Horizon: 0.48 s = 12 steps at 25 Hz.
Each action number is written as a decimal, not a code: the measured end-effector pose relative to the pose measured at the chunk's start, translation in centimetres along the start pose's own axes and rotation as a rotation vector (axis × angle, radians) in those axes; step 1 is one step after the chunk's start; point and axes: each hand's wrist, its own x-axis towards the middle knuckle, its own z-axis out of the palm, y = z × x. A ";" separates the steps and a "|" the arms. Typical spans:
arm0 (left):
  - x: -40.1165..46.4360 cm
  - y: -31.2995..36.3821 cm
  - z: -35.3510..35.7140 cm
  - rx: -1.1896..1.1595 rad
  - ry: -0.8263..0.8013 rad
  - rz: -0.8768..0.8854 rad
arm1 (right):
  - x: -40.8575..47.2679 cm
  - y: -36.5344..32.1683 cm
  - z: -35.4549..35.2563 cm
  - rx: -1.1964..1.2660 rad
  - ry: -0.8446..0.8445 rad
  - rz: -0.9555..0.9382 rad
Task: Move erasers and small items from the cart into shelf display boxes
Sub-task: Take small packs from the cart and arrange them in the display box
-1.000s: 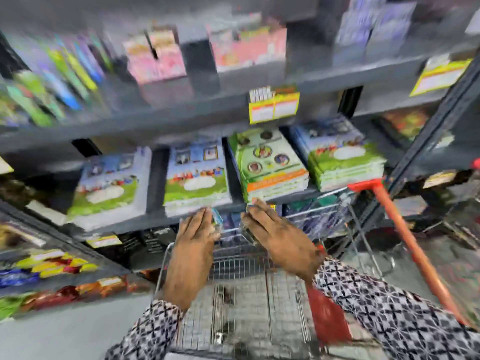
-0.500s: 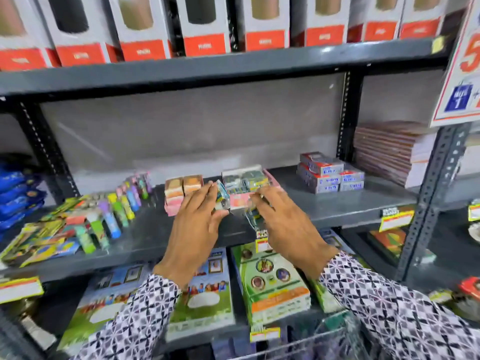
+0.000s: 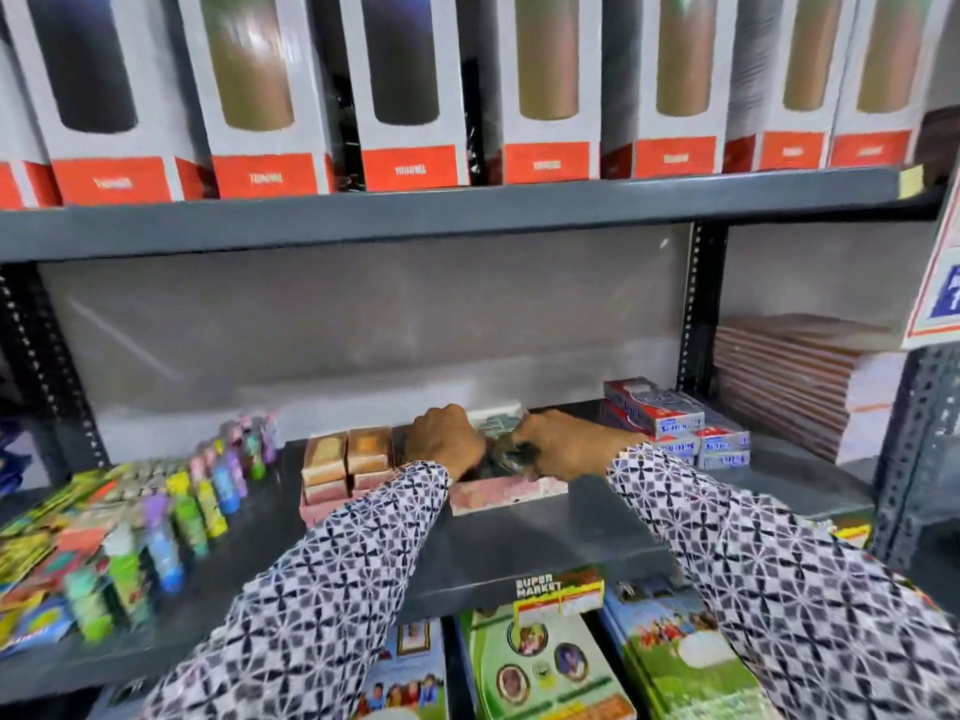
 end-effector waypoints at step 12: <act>-2.2 -4.3 0.7 -0.005 -0.151 0.274 | -1.5 2.3 3.2 -0.037 0.122 -0.044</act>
